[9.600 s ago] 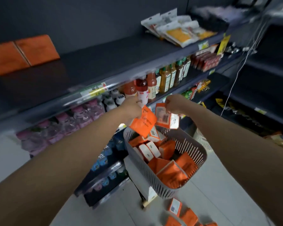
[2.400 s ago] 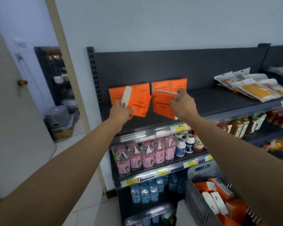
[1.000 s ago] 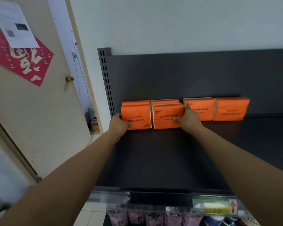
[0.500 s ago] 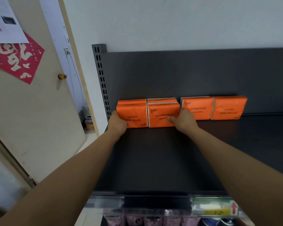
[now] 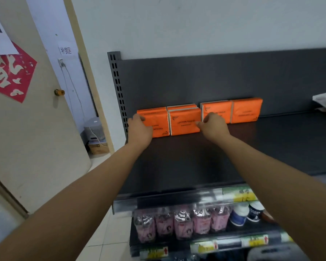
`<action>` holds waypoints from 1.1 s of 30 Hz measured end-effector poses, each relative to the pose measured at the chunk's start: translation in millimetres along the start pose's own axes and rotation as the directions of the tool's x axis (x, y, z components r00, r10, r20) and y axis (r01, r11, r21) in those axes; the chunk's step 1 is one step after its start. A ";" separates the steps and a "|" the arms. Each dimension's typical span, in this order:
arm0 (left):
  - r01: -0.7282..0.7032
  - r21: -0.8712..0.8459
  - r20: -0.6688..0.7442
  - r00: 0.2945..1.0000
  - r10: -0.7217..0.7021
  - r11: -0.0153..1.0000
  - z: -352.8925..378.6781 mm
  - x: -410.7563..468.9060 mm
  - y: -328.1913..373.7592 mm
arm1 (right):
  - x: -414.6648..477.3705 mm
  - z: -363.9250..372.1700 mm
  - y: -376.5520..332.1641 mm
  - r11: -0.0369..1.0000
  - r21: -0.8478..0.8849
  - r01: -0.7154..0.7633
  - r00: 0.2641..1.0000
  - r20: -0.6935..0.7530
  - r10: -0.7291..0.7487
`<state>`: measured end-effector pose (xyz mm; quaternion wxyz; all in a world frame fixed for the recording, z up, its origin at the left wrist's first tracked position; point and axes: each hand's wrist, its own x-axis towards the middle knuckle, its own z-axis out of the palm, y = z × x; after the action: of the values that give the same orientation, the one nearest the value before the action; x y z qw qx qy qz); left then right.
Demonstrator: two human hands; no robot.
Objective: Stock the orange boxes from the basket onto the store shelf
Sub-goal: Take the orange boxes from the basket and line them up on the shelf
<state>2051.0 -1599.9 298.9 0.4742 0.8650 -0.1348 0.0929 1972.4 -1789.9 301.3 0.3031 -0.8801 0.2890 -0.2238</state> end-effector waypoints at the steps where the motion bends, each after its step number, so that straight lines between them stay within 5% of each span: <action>1: -0.057 -0.010 0.023 0.998 0.057 0.998 -1.8 -9.2 6.8 | -9.9 -3.8 -1.8 1.000 0.005 0.007 1.000 -0.019 -0.007; 8: -0.378 -0.144 0.242 0.883 0.403 0.915 -2.7 -97.8 41.4 | -104.1 -25.8 13.5 0.999 0.034 0.012 0.969 -0.248 -0.003; 15: -0.527 -0.311 0.504 0.614 0.607 0.791 25.6 -213.9 61.2 | -213.9 -65.7 78.8 0.983 0.014 -0.181 0.896 -0.409 0.170; 20: -0.525 -0.320 0.739 0.382 0.555 0.789 67.6 -274.9 57.3 | -277.2 -98.2 146.5 0.896 -0.057 -0.441 0.855 -0.331 0.400; 25: -0.501 -0.262 0.880 0.226 0.417 0.825 110.5 -309.1 42.1 | -312.6 -107.3 207.7 0.760 -0.242 -0.603 0.792 -0.065 0.607; 29: -0.492 -0.171 0.947 0.157 0.280 0.854 146.4 -332.1 32.7 | -332.4 -108.0 244.5 0.703 -0.395 -0.591 0.720 0.135 0.681; 33: -0.481 -0.081 0.983 0.108 0.151 0.873 188.2 -356.8 23.4 | -347.7 -109.1 279.4 0.708 -0.555 -0.437 0.737 0.230 0.635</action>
<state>1712.0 -1719.2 114.2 0.1293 0.7254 -0.5729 -0.3589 1551.3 -1791.3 118.2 0.1885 -0.8255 0.5133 0.1397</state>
